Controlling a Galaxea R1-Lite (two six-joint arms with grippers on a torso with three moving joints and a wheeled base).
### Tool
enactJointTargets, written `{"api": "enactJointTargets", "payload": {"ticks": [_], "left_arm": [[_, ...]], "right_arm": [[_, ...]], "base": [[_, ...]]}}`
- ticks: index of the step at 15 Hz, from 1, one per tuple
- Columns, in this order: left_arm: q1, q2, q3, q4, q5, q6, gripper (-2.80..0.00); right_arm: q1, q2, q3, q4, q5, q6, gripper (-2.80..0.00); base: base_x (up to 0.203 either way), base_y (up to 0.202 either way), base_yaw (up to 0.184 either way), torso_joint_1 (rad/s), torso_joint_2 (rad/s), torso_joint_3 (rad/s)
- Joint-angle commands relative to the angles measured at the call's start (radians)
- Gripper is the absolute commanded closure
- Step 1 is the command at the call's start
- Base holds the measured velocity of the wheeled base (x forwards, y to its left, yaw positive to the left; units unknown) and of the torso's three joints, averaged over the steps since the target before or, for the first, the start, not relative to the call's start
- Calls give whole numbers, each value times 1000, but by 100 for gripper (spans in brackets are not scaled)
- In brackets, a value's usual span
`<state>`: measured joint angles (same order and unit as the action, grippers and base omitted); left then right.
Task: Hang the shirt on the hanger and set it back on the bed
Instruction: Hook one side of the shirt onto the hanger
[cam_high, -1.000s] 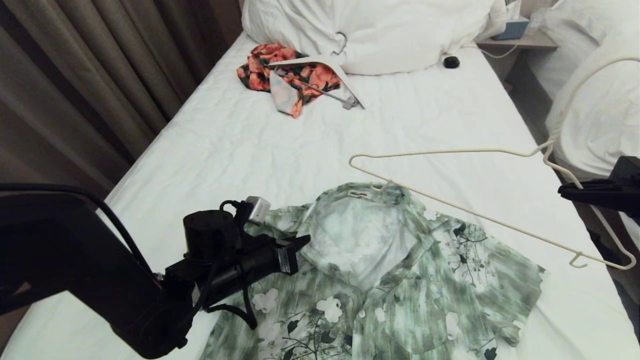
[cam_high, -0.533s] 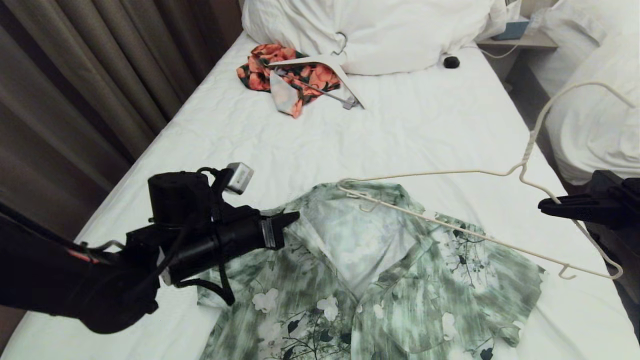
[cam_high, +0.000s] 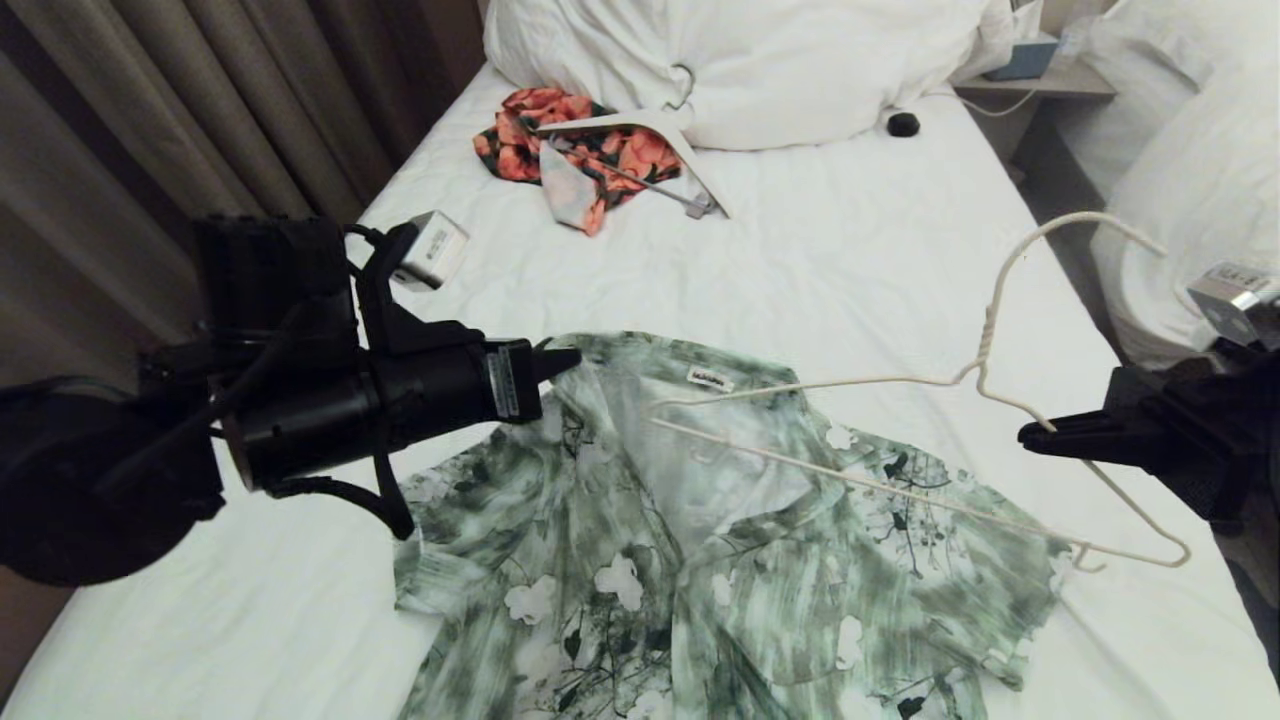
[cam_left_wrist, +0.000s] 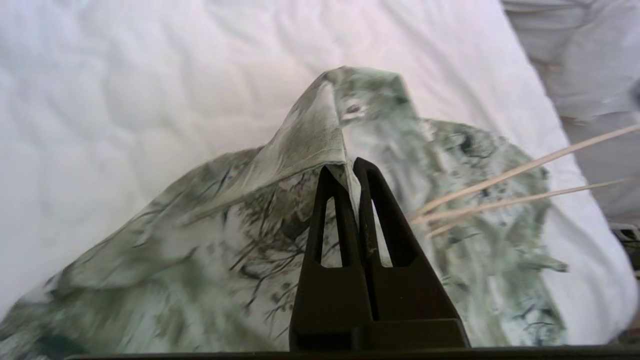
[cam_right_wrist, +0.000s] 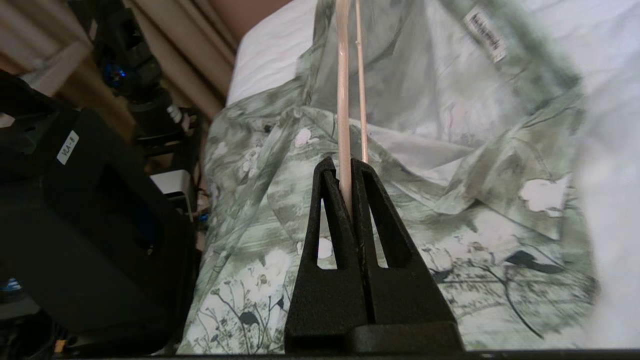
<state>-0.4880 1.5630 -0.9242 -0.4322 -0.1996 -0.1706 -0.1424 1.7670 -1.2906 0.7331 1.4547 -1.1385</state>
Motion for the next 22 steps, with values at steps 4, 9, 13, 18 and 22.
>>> {"api": "enactJointTargets", "payload": {"ticks": [4, 9, 13, 18, 22], "left_arm": [[-107, -1, -73, 14, 65, -2, 0], [-284, 61, -152, 15, 129, -4, 0], [-453, 182, -247, 15, 239, -4, 0], [-536, 297, -369, 16, 248, -4, 0], [-598, 389, -435, 12, 253, -3, 0]], "right_arm": [[95, 142, -91, 5, -13, 14, 0], [152, 178, -138, 5, -16, 16, 0], [145, 163, -137, 5, -14, 15, 0], [138, 109, -93, 3, -10, 3, 0], [136, 121, -91, -19, -9, -9, 0]], "base": [[0, 0, 0, 0, 0, 0], [0, 0, 0, 0, 0, 0], [0, 0, 0, 0, 0, 0], [0, 0, 0, 0, 0, 0], [0, 0, 0, 0, 0, 0]]}}
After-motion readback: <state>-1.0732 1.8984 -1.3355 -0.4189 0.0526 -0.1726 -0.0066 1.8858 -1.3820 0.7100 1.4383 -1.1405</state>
